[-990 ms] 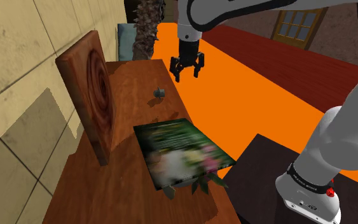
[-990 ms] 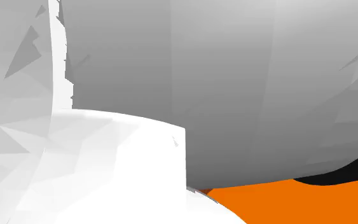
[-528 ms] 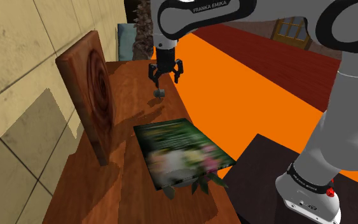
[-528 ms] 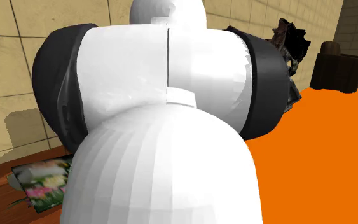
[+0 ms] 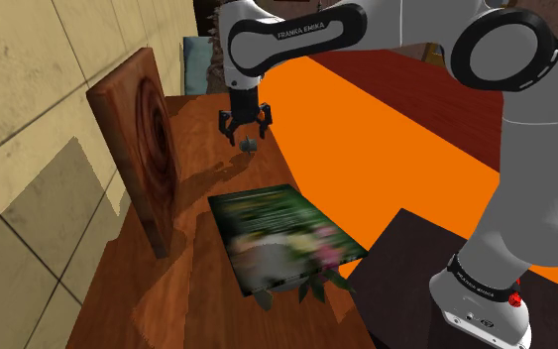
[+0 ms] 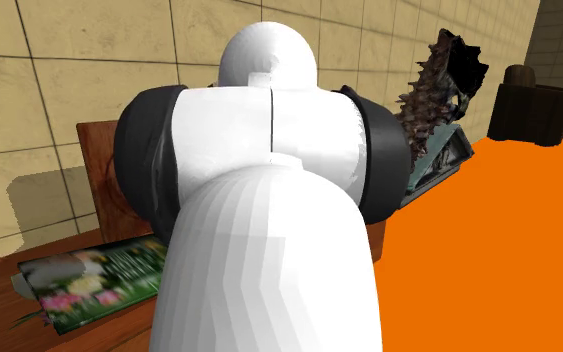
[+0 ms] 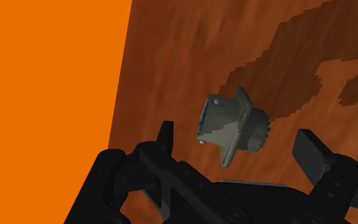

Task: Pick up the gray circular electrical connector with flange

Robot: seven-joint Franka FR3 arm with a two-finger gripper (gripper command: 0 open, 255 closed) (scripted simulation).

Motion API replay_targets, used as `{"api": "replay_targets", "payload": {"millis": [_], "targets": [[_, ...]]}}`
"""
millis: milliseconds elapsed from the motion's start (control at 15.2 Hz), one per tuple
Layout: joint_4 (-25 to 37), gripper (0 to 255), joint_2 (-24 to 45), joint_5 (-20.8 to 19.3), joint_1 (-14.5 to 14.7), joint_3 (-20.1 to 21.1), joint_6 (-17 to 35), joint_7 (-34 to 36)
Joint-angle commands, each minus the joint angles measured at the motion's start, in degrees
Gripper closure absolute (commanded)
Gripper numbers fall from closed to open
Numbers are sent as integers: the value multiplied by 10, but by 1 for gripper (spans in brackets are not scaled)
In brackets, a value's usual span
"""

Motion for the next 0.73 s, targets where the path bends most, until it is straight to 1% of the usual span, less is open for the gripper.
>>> {"api": "replay_targets", "payload": {"millis": [0,66,198,264,660], "targets": [[-12,0,4,-1,0,0,15,1],[-22,0,5,-1,0,0,27,2],[-22,0,5,-1,0,0,27,2],[-20,255,6,-1,1,0,26,2],[-21,255,6,-1,1,0,27,2]]}}
